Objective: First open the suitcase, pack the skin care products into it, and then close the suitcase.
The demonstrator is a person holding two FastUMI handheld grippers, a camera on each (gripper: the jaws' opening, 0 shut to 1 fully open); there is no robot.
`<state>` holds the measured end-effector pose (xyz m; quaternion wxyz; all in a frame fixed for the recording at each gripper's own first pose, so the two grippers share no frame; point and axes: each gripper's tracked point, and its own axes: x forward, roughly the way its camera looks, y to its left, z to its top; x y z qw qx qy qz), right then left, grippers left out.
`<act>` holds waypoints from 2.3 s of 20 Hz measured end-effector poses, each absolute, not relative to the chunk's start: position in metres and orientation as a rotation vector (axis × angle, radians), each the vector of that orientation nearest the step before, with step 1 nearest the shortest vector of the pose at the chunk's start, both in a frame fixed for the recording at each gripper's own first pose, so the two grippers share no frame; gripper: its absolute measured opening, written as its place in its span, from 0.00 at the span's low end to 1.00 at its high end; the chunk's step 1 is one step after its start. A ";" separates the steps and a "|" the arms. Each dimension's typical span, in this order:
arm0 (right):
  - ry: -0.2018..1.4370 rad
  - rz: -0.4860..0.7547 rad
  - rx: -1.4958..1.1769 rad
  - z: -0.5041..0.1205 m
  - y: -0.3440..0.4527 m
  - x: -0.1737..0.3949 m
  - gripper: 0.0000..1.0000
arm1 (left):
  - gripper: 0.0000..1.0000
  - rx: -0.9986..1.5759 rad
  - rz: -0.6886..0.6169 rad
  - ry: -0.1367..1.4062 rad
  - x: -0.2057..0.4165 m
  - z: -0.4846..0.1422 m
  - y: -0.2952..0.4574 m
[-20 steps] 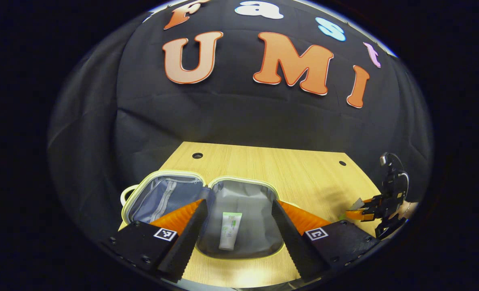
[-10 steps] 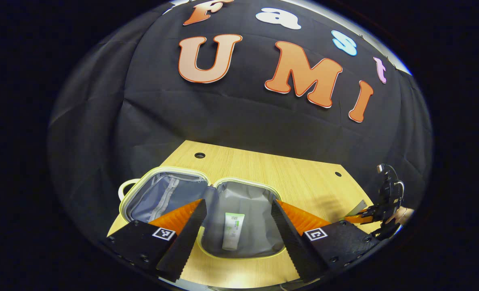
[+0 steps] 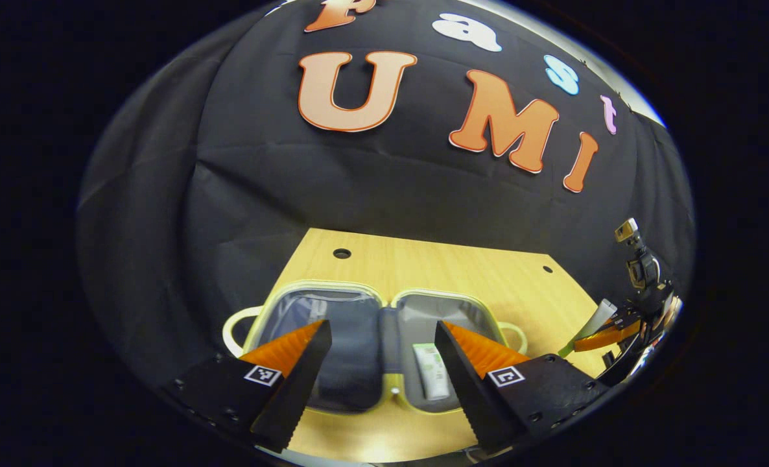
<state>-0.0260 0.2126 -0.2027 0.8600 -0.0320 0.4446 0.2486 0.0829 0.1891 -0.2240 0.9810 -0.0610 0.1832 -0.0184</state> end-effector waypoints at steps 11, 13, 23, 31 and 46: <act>1.218 0.386 0.088 -0.262 0.293 -0.005 0.32 | 0.99 -0.111 -0.090 0.476 0.077 -0.263 0.272; 1.245 0.340 0.099 -0.277 0.293 0.004 0.32 | 0.99 -0.112 -0.090 0.486 0.078 -0.267 0.279; 1.079 0.297 0.135 -0.258 0.301 0.028 0.94 | 1.00 -0.185 -0.016 0.501 0.077 -0.276 0.328; 0.984 0.309 0.209 -0.229 0.320 0.020 0.96 | 0.98 -0.483 0.128 0.521 0.096 -0.338 0.431; 0.979 0.181 0.362 -0.231 0.293 0.014 0.96 | 0.60 -1.113 -0.005 0.592 0.150 -0.406 0.419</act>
